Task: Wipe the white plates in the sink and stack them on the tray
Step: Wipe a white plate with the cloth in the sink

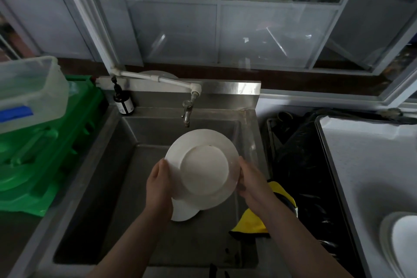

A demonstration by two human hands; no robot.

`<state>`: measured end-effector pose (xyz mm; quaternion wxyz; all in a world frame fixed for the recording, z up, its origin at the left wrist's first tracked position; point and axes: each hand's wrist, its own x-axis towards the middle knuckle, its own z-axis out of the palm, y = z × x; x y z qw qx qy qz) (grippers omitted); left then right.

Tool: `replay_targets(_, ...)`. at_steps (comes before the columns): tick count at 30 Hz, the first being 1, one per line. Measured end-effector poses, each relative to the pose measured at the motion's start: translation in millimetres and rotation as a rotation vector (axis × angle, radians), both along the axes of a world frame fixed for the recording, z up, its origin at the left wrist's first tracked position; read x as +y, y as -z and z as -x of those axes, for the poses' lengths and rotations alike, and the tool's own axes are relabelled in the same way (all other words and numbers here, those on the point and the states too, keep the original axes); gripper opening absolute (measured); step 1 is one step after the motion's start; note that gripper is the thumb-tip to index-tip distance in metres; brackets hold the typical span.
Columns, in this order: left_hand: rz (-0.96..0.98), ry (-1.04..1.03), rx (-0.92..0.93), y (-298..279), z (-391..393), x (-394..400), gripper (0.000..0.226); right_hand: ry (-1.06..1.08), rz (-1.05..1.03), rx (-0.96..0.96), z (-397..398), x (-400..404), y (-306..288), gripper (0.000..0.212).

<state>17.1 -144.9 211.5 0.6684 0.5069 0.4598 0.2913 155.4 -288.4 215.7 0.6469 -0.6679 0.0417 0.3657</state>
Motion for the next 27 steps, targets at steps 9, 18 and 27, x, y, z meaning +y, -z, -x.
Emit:
replay_targets(9, 0.199, 0.038, -0.170, -4, -7, 4, 0.048, 0.112, -0.196, 0.057, -5, 4, -3, 0.041)
replay_targets(18, 0.166, 0.259, -0.122, -9, 2, -3, 0.060, 0.021, -0.266, 0.034, -5, -11, -10, 0.061)
replay_targets(27, 0.187, 0.311, -0.134, -14, 21, -20, 0.058, 0.044, -0.199, 0.015, 18, -27, -2, 0.054)
